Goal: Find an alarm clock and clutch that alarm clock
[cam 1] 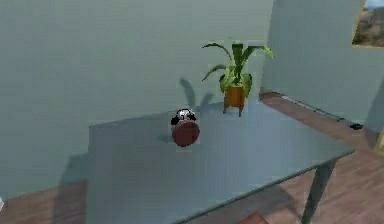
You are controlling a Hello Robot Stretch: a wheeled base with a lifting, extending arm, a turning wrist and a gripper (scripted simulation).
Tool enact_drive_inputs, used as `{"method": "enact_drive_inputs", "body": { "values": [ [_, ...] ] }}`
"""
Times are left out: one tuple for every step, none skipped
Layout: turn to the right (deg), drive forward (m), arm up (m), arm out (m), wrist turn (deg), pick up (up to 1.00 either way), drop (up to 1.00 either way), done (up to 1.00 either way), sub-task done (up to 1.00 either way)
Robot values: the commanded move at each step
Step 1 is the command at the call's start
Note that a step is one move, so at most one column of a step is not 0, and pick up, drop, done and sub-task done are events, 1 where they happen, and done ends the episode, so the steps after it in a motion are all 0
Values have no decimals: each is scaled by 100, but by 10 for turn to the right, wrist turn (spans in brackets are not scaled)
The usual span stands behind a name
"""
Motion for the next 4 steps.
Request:
{"method": "enact_drive_inputs", "body": {
  "values": [
    [450, 0, 0, 0, 0, 0, 0, 0, 0],
    [210, 0, 0, 0, 0, 0, 0, 0, 0],
    [0, 30, 0, 0, 0, 0, 0, 0, 0],
    [0, 55, 0, 0, 0, 0, 0, 0, 0]
  ]
}}
